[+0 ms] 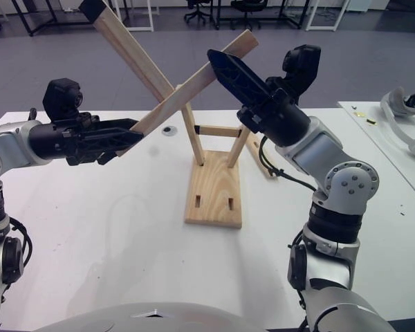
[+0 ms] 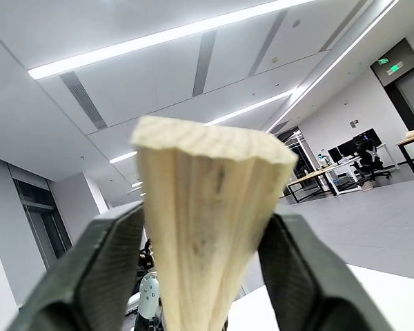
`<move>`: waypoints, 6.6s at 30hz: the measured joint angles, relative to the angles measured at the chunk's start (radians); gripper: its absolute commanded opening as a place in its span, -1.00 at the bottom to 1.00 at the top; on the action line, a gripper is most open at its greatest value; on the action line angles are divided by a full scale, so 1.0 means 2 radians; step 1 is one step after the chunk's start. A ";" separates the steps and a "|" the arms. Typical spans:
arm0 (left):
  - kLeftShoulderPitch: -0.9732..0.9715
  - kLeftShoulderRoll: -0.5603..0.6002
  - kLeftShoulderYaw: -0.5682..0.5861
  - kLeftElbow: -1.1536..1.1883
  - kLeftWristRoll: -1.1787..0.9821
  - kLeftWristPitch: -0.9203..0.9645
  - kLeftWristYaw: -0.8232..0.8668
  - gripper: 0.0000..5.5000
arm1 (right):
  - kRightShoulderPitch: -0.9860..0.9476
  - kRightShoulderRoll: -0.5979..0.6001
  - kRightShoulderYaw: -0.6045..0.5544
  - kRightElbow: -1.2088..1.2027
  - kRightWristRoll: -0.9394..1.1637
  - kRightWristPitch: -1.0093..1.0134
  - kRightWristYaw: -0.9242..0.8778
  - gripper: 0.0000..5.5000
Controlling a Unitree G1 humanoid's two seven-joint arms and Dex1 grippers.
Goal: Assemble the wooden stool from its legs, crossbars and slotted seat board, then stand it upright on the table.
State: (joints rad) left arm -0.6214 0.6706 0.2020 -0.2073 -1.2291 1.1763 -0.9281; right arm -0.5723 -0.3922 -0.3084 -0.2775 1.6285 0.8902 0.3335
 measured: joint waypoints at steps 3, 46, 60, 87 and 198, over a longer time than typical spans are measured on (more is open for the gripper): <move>0.000 0.000 -0.001 0.000 -0.009 0.006 0.000 -0.26 | 0.002 0.000 0.002 -0.002 0.011 -0.001 -0.001 -0.25; 0.266 0.016 -0.032 0.004 0.180 -0.149 -0.028 0.02 | 0.045 -0.259 0.117 0.109 -0.456 -0.147 0.505 -0.25; 0.261 0.020 -0.032 -0.004 0.183 -0.147 -0.037 0.02 | 0.083 -0.235 0.100 0.121 -0.458 -0.183 0.506 -0.26; 0.286 -0.019 -0.035 -0.050 0.167 -0.147 -0.003 0.02 | 0.013 -0.306 0.246 0.237 -0.472 -0.274 0.624 -0.26; -0.046 -0.134 0.074 0.063 0.109 -0.140 0.256 0.02 | -0.127 -0.043 0.004 0.555 -0.642 -0.262 -0.059 -0.92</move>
State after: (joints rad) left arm -0.7132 0.4032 0.3497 -0.0820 -1.0120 0.8963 -0.4165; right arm -0.8257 -0.4791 -0.3008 0.8330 0.3440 0.3661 0.2150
